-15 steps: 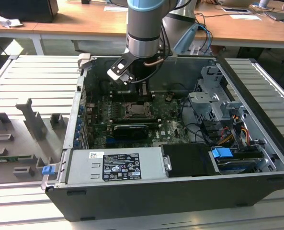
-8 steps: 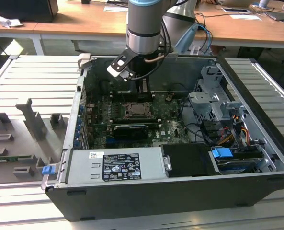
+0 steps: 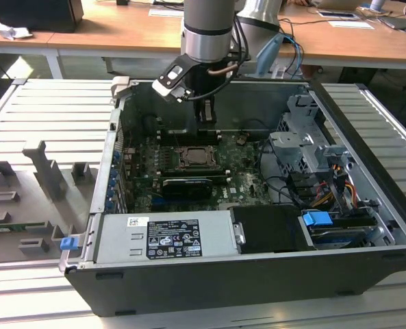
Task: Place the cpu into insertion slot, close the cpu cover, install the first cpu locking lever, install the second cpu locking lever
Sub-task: 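Install the first cpu locking lever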
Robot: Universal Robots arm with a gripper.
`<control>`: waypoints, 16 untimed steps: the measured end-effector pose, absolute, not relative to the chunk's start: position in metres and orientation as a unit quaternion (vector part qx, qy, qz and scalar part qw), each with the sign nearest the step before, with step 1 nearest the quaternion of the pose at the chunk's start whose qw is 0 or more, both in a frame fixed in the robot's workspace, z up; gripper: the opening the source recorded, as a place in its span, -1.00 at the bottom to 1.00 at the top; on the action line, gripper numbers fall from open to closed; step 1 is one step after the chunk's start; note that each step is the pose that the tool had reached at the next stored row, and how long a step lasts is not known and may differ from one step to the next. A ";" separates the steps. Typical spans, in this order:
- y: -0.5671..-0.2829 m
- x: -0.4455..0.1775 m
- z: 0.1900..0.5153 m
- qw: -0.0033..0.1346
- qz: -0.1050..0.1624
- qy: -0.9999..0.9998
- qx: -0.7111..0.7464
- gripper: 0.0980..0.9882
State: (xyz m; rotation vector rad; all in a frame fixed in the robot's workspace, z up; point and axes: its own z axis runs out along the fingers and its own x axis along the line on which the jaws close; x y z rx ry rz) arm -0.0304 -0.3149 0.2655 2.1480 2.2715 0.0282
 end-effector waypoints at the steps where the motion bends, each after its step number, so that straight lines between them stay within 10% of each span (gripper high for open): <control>1: -0.315 -0.030 0.268 0.008 0.009 0.727 0.687 -0.98; 16: -0.315 -0.031 0.271 0.007 0.009 0.774 0.633 -0.98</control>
